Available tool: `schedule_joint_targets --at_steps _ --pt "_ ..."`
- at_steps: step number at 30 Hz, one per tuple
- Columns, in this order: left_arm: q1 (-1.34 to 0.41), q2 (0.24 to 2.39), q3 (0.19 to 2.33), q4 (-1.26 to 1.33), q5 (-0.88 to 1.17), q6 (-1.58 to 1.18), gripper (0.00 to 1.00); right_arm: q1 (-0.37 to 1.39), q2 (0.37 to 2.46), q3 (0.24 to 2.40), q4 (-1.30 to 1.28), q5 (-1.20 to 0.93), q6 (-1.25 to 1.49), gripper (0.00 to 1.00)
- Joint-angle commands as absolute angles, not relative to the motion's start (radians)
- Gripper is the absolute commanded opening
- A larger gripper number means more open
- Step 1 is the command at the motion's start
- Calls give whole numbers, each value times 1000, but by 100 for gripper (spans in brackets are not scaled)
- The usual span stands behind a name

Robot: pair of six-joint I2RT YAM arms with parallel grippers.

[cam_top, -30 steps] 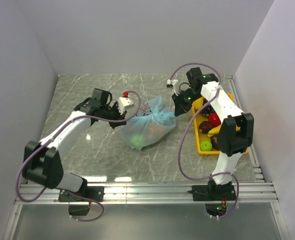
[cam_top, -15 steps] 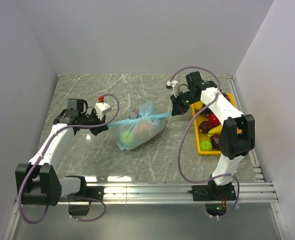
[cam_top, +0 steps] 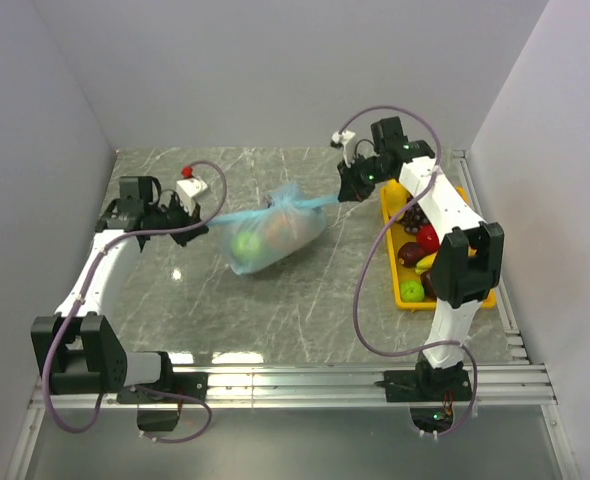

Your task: Place the fake fruits into the plastic bag and tie a complex knot

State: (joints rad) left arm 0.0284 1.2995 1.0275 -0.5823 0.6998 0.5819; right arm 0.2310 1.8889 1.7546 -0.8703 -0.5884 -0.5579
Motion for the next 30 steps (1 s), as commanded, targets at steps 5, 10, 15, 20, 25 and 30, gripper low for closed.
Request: schedule_joint_targets --at_steps 5,10,15,20,25,30 --pt "212 1316 1036 -641 396 658 0 18 1871 1706 -806 -112 -627 0" --pt "212 1374 908 -526 342 680 0 40 1927 1594 -719 -80 -609 0" --pt "212 1424 963 -569 394 677 0 90 1934 1646 -796 -191 -559 0" --pt "201 1393 1066 -669 569 609 21 146 1894 1745 -911 -336 -529 18" --pt "193 1335 1155 -704 734 499 69 153 1861 1857 -986 -464 -447 83" --pt "193 1312 1258 -666 784 336 99 129 1813 1951 -1022 -584 -352 93"
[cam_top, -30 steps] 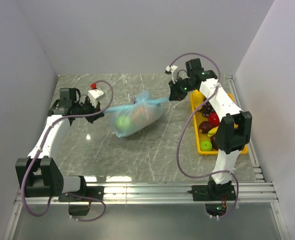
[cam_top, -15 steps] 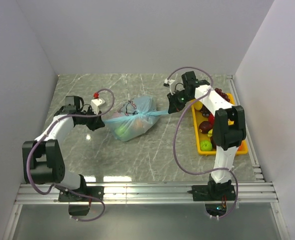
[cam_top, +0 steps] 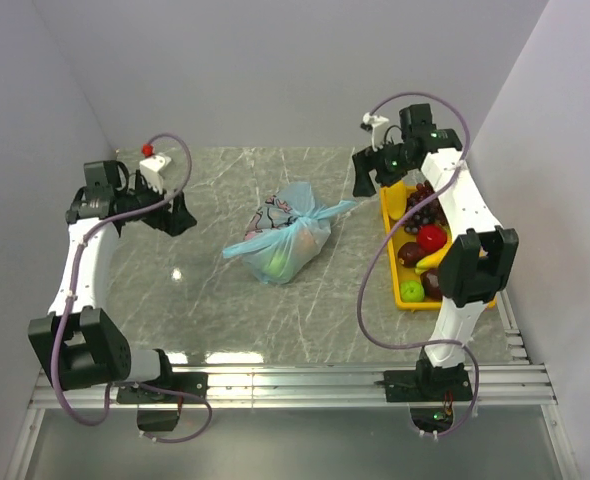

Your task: Place the fake fruits into the plastic bag and tie a complex knot

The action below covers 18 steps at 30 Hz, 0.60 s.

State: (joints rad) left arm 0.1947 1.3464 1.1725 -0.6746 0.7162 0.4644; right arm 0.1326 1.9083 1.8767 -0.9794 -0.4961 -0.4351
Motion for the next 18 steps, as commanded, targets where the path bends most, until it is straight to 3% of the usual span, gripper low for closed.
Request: schedule_joint_targets --at_steps 1,4,12,18 --pt "192 1318 1273 -652 787 298 99 121 1801 1951 -1008 -600 -325 94" --pt "190 1359 1370 -647 793 157 99 84 1766 1948 -928 -640 -204 95" --pt "141 1560 1638 -678 447 -55 99 52 1744 1866 -711 -586 79 97" --pt "75 1637 1629 -660 290 -78 99 81 1720 1674 -514 -588 110 98"
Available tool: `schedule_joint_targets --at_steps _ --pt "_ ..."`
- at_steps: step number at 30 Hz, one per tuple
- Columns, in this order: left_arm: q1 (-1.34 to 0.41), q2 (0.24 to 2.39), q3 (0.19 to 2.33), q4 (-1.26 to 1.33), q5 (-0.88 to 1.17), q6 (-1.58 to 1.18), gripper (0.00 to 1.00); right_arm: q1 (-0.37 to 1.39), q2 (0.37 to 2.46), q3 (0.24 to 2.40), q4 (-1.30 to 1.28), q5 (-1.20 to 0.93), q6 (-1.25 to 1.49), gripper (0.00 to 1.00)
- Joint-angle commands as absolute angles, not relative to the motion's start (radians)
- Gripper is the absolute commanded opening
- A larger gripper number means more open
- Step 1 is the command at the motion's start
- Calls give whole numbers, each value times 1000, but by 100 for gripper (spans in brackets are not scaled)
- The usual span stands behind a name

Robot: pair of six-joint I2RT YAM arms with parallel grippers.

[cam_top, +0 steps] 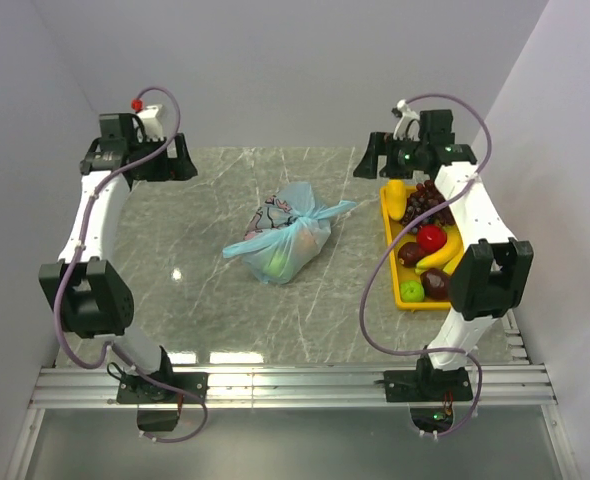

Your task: Place the fake fruits into the plastic bag and tie a complex knot

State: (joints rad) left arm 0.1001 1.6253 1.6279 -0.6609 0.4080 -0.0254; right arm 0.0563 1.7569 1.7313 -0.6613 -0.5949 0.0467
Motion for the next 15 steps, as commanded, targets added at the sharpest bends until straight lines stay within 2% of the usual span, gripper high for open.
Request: schedule_joint_targets --at_steps 1,6,15 --pt "54 1640 1617 -652 270 -78 99 89 1723 1666 -508 -566 107 98" --pt "-35 1651 1540 -605 169 -94 99 152 1701 1583 -491 -528 62 99" --pt "-55 1629 1522 -584 224 -120 99 201 1608 1477 -480 -515 23 100"
